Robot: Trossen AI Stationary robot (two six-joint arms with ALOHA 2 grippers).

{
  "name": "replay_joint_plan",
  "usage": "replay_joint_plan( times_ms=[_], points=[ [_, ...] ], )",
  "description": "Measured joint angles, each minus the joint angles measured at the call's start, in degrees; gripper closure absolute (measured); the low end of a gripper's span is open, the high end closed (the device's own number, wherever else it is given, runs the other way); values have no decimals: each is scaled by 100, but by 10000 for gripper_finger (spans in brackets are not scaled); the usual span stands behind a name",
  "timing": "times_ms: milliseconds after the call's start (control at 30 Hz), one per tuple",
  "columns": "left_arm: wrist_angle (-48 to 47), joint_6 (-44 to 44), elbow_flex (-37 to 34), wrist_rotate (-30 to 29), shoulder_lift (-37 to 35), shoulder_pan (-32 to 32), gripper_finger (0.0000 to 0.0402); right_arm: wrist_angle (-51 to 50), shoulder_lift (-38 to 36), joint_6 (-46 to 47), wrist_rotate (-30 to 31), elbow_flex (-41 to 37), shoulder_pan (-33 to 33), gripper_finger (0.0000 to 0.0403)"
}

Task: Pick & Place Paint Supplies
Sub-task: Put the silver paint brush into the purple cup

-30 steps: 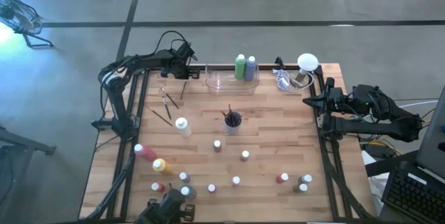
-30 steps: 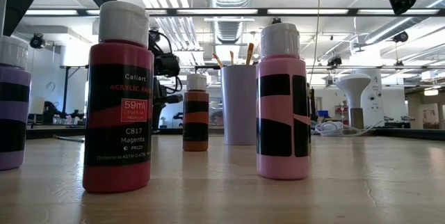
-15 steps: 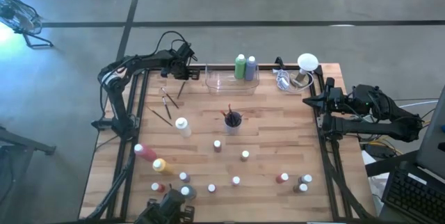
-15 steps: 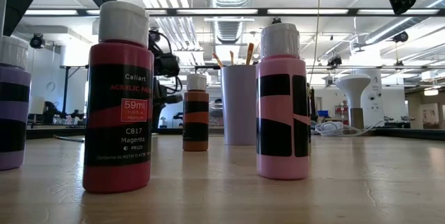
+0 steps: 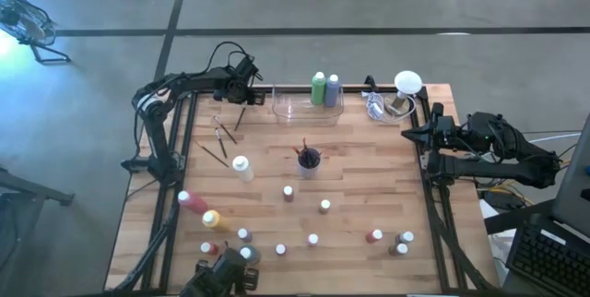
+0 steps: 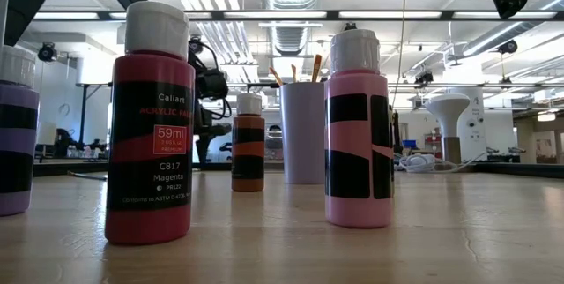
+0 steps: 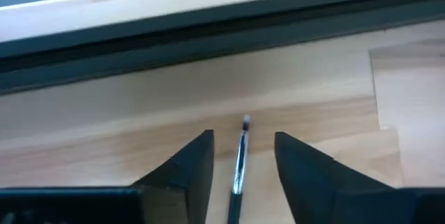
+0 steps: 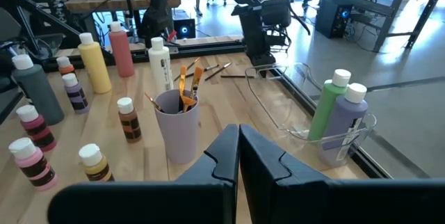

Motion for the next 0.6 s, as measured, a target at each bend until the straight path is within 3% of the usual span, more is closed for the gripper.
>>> replay_joint_plan(
  times_ms=[367,600],
  points=[
    [221,-56,42,-37,285,39,231,0,-2,-6,0,2,0,394],
    [107,-40,33,-70,296,54,260,2,0,-1,0,2,0,394]
  ],
)
